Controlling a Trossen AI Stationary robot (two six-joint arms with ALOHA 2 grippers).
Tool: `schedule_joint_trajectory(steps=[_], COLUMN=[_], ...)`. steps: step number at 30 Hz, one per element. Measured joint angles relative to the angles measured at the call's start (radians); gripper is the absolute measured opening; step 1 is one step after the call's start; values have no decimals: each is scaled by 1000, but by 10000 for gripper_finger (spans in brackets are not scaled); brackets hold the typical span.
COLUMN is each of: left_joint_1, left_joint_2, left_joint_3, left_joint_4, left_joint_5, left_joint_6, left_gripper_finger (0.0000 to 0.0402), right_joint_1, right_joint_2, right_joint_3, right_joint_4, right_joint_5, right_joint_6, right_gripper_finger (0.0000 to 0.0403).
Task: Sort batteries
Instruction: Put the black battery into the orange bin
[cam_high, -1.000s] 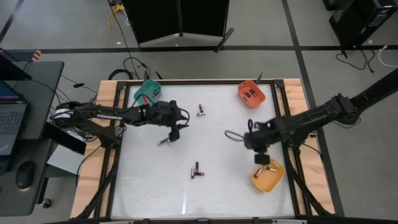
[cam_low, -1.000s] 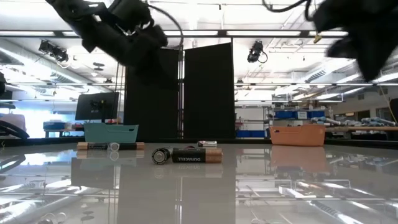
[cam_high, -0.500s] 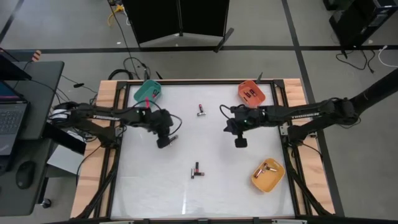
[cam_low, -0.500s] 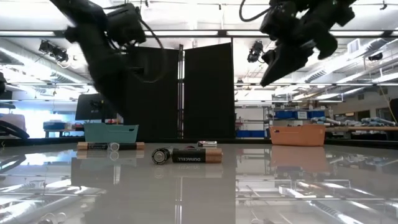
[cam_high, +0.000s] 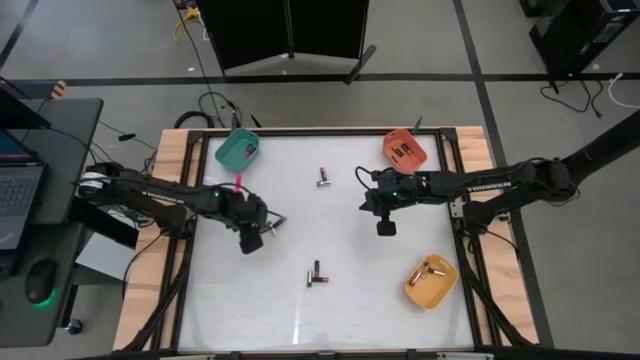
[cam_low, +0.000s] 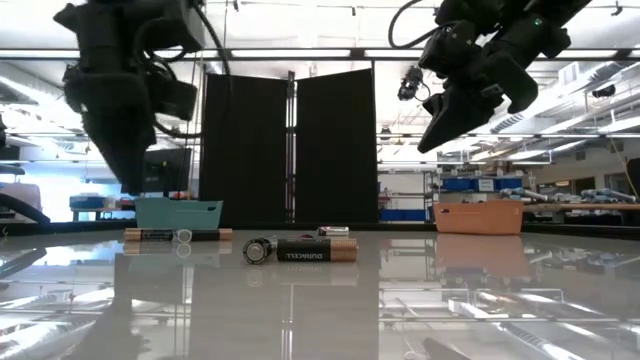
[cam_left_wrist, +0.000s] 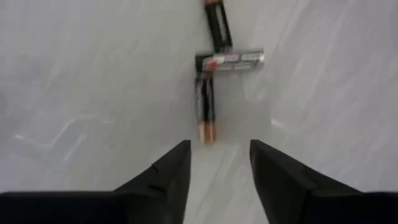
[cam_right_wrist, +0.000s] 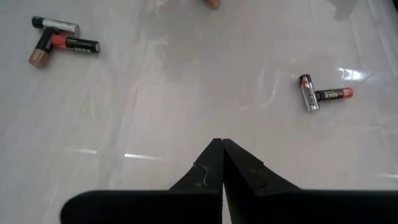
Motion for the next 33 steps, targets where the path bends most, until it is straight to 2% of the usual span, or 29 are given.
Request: schedule_joint_trajectory(steps=[4,7,16,23,30,33], left_joint_1=[-3,-3,-3,-3,5,12], left_joint_2=[0,0,1,1,-2,-2], left_joint_3=[-35,-60,-142,-195,-263,-279], left_joint_4=[29,70,220,275,354,374], left_joint_5=[-5,-10,-42,-43,-49,-53], left_joint_6=[-21,-26,-55,-73,-69,-68], left_gripper_finger=[214,228,207,205,201,188], right_joint_1=[0,0,0,0,0,0], right_joint_2=[0,0,0,0,0,0], right_joint_3=[0,0,0,0,0,0], right_joint_4=[14,14,22,22,24,40], right_joint_5=[0,0,0,0,1,8], right_joint_6=[0,0,-7,-8,-19,-23], right_gripper_finger=[17,24,12,23,12,14])
